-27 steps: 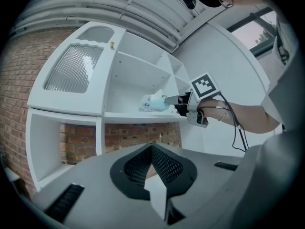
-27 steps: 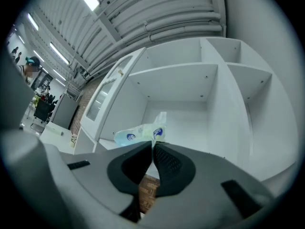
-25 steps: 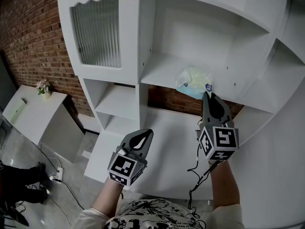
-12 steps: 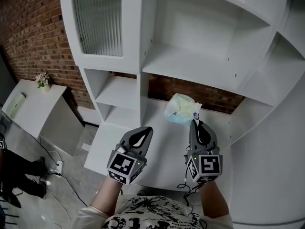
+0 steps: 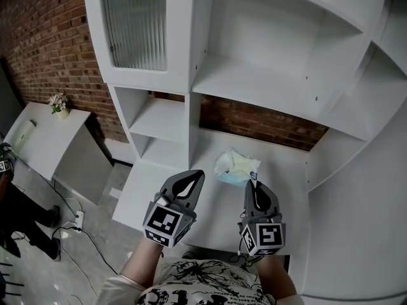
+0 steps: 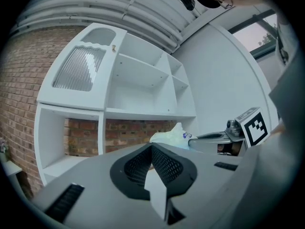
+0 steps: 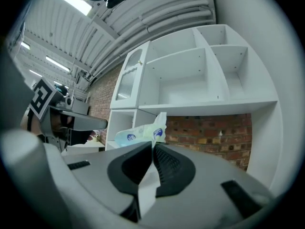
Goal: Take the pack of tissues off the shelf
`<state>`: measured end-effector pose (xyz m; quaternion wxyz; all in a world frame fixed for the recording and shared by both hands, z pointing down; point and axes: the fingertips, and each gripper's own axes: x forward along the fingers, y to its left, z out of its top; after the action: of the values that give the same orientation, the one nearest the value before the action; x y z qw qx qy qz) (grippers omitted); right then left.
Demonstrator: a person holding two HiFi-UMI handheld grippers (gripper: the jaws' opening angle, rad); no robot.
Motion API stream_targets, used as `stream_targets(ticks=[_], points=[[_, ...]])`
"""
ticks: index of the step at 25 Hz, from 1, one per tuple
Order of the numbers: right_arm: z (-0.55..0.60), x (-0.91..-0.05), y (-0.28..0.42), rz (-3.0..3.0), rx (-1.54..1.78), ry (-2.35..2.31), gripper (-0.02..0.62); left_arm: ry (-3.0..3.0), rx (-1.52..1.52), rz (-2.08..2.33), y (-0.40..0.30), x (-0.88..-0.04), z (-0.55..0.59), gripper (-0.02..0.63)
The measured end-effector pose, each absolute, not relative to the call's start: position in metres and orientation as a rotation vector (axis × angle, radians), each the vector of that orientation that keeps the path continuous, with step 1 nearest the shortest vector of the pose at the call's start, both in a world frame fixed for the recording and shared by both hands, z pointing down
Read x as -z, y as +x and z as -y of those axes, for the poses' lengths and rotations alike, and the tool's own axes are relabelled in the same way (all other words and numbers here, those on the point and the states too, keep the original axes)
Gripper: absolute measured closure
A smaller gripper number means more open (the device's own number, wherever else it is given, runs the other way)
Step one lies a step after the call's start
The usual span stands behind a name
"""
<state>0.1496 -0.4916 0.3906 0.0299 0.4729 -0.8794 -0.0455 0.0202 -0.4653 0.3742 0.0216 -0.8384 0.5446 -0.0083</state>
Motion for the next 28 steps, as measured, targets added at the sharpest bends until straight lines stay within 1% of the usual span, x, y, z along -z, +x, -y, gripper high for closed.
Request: stream_targets(ticks=[17,28], points=[[0.503,-0.39,0.136,2.746,0.091,1.396,0.586,-2.591,0.028,-1.69,0.024,-0.379,0.47,0.598],[0.517,-0.397,0.14,2.739,0.067,1.385,0.586,-2.585,0.03,-1.706,0.024,-0.384,0.484,0.598]])
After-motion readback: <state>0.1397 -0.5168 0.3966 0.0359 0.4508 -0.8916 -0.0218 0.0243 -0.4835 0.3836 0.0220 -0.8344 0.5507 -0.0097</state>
